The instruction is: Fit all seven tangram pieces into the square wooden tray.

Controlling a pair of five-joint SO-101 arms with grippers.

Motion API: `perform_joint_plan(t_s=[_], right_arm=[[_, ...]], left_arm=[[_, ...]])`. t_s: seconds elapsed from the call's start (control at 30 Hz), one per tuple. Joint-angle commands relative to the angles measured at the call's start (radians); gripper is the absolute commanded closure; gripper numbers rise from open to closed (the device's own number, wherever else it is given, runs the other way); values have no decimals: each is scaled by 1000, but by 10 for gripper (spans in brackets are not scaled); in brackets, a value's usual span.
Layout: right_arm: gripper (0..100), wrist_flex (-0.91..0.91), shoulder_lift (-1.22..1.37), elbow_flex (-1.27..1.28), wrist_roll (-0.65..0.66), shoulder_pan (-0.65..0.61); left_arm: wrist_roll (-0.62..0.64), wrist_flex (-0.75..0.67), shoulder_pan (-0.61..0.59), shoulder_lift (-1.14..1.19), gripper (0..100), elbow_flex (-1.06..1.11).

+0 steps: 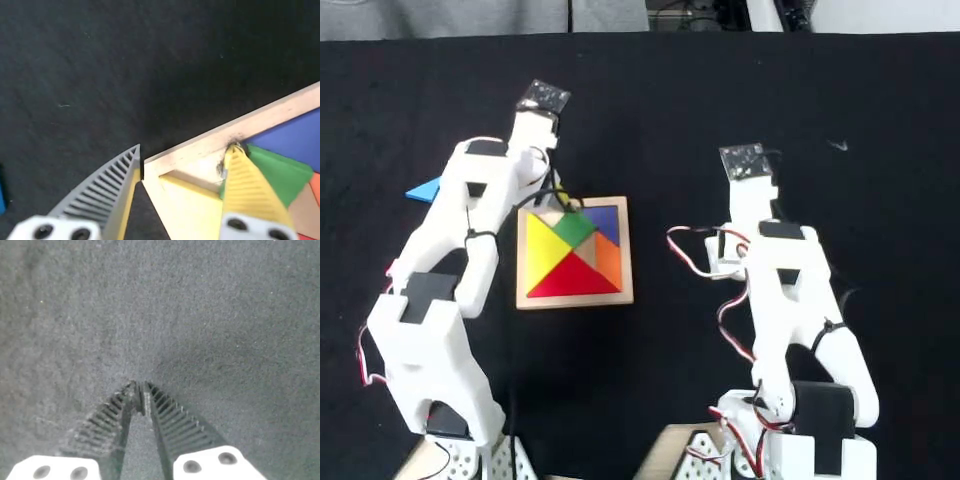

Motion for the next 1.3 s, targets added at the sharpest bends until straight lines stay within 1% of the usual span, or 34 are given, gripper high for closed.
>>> perform_joint_plan(t_s=[0.0, 0.07, 0.17, 0.27, 0.4, 0.5, 0.6, 0.67, 0.73, 0.9, 1.13, 1.27], right_arm=[[987, -18, -4, -54, 2, 11], [987, -18, -4, -54, 2, 11], [987, -18, -4, -54, 2, 11], [987, -18, -4, -54, 2, 11], [987, -18, -4, -54, 2, 11], [987, -18, -4, -54, 2, 11], [987, -18, -4, -54, 2, 11], [987, -18, -4, -54, 2, 11], [987, -18, -4, -54, 2, 11], [987, -18, -4, -54, 2, 11], [987, -18, -4, -54, 2, 11], [987, -18, -4, -54, 2, 11]], left_arm=[[2, -5, 25, -25, 736, 16], [2, 3, 16, -41, 736, 2], [2, 52, -8, -115, 736, -27], [9, 61, -8, -167, 736, -24], [11, 40, 96, -189, 736, 48], [3, -81, 143, -176, 736, 125], [2, -207, 134, -147, 736, 171], [2, -233, 122, -123, 736, 183], [2, -216, 117, -115, 736, 191], [2, -107, 119, -153, 736, 168], [3, -98, 107, -249, 736, 176], [2, -97, 21, -301, 736, 193]])
